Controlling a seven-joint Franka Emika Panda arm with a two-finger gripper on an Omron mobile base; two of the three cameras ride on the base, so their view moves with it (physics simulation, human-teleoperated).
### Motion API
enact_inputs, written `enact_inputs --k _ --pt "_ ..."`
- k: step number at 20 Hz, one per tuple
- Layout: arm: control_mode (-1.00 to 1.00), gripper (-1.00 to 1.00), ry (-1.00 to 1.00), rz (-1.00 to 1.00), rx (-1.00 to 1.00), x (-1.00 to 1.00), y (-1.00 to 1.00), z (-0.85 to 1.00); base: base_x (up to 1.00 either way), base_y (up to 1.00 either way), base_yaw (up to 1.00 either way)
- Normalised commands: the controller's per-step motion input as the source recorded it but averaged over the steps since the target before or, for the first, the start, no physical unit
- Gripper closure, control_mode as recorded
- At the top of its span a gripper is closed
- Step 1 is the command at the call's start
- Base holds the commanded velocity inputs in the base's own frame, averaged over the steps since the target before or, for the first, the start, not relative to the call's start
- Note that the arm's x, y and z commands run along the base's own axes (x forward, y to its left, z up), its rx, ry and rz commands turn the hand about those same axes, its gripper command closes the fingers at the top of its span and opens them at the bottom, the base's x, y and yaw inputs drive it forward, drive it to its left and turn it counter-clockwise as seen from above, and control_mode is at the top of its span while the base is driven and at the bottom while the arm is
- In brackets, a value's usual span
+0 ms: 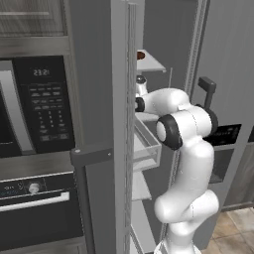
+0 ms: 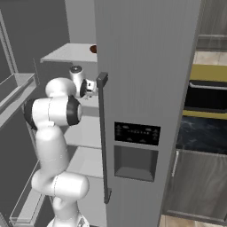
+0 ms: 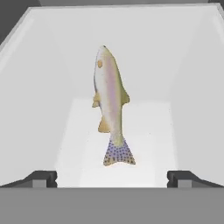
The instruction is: Take the fish out of the fridge, briefly rinse it in the sink, and place it on the tray next to the sink.
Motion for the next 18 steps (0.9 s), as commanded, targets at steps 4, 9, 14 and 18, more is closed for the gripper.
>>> enact_inputs --k 4,9,14,18 --pt "-1.00 -1.00 -0.02 0.00 0.00 0.64 0.00 -0.21 0.00 0.00 0.00" --pt "-1.00 -1.00 -0.05 0.00 0.00 0.66 0.00 -0.38 0.00 0.00 0.00" --pt "-1.00 1.00 -0.03 0.00 -0.01 0.52 0.00 -0.44 0.00 0.00 0.00" --pt "-1.00 1.00 0.06 0.00 0.00 0.03 0.00 0.00 0.00 0.00 0.00"
